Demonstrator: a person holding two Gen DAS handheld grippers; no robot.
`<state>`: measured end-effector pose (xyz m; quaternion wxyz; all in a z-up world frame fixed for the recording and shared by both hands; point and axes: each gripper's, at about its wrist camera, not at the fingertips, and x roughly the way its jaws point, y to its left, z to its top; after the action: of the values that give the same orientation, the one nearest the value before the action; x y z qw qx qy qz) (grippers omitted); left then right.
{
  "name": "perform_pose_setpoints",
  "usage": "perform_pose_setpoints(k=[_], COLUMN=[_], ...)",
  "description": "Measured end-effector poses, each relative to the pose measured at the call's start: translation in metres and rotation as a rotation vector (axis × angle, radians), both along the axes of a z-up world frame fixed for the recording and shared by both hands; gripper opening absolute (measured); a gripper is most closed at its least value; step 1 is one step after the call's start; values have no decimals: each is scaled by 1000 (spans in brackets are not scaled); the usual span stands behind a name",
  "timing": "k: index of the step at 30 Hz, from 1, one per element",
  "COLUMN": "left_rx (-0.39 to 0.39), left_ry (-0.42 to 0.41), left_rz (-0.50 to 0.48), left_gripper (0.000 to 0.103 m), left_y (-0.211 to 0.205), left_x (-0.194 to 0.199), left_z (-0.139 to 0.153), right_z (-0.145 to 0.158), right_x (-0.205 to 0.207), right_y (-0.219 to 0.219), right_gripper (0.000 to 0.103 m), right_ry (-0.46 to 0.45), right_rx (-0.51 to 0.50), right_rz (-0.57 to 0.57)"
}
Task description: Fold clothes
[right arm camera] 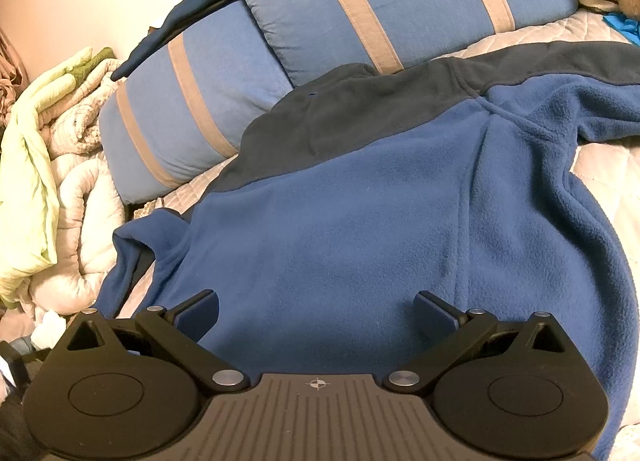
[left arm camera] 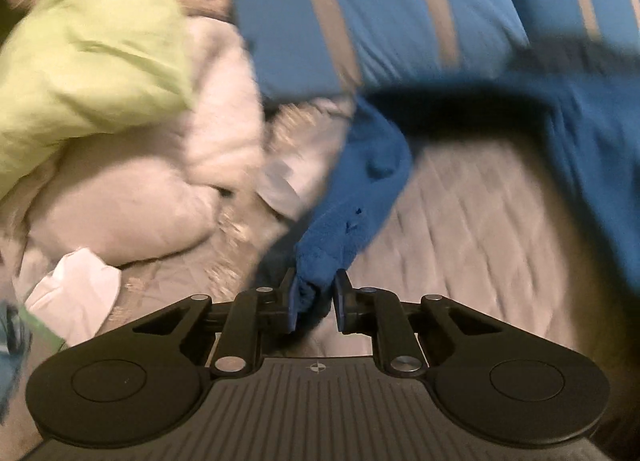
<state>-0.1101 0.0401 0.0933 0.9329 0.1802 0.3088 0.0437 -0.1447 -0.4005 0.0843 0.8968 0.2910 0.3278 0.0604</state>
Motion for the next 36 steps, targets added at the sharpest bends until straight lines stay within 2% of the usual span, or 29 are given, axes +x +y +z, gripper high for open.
perform_pose_setpoints(k=[5,8,15,17,22,24,27,31,36], left_rx=[-211,-323,-441,-417,-401,-423,-464,-444,-458], left_ry=[-90,-113,-136,-142,-135,-120,-68,13,111], left_rz=[60,83,67,60,57,45,-30,-119,-211], left_gripper=[17,17,16,16,16,16,16,16,16], left_y=[32,48,61,59,66,71,68,35,-16], left_x=[-9,-13,-27,-34,-40,-40,-45,-59,-62], left_z=[56,76,99,102,101,100,91,65,16], right_z=[0,0,-1,-1,-1,0,0,-1,-1], right_x=[0,0,-1,-1,-1,0,-1,-2,0], right_y=[-1,-1,-3,-3,-4,-4,-5,-5,-3], right_gripper=[103,103,103,103,103,103,103,103,103], right_ry=[1,1,-1,-2,1,2,2,-2,4], right_rx=[5,7,17,20,28,28,31,39,40], right_rz=[3,3,0,-2,-2,-1,-2,-10,-7])
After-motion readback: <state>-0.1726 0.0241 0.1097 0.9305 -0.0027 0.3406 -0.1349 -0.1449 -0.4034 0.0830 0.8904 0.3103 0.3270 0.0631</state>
